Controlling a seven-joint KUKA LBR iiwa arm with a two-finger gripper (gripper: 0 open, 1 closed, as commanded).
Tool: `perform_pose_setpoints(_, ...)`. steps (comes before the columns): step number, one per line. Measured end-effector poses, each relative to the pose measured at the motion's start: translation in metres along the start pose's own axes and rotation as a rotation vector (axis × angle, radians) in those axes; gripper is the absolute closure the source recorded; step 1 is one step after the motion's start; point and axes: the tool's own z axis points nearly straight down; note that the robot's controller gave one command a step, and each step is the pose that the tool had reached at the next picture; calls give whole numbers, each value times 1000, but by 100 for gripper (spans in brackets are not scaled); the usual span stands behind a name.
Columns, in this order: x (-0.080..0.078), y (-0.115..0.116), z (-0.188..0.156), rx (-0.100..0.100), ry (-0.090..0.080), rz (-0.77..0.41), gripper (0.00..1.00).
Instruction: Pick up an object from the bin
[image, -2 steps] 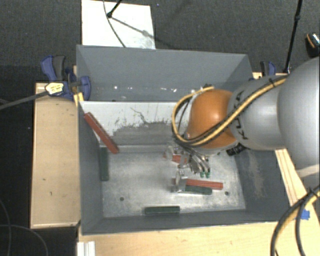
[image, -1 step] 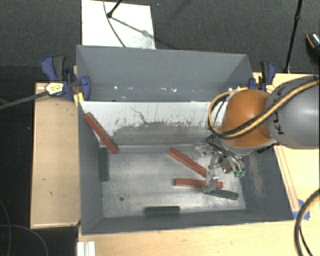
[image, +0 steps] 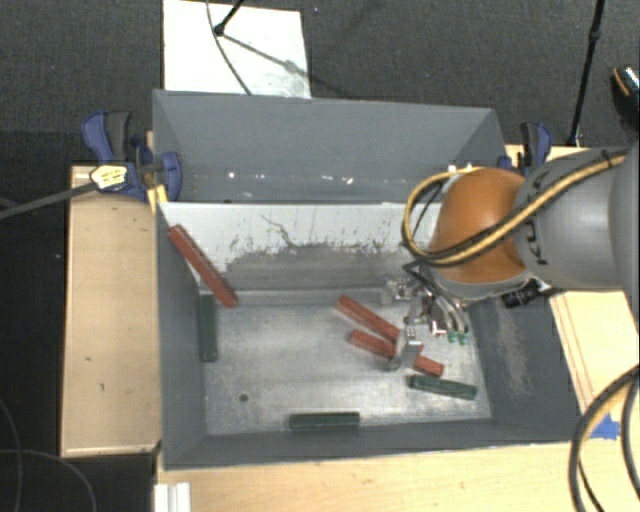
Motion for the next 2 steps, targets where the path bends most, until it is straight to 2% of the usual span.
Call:
perform_pose_setpoints(1,0,0,0,0,2,3,100)
perform_pose_setpoints(2,-19,7,-155,0,-7,31,100)
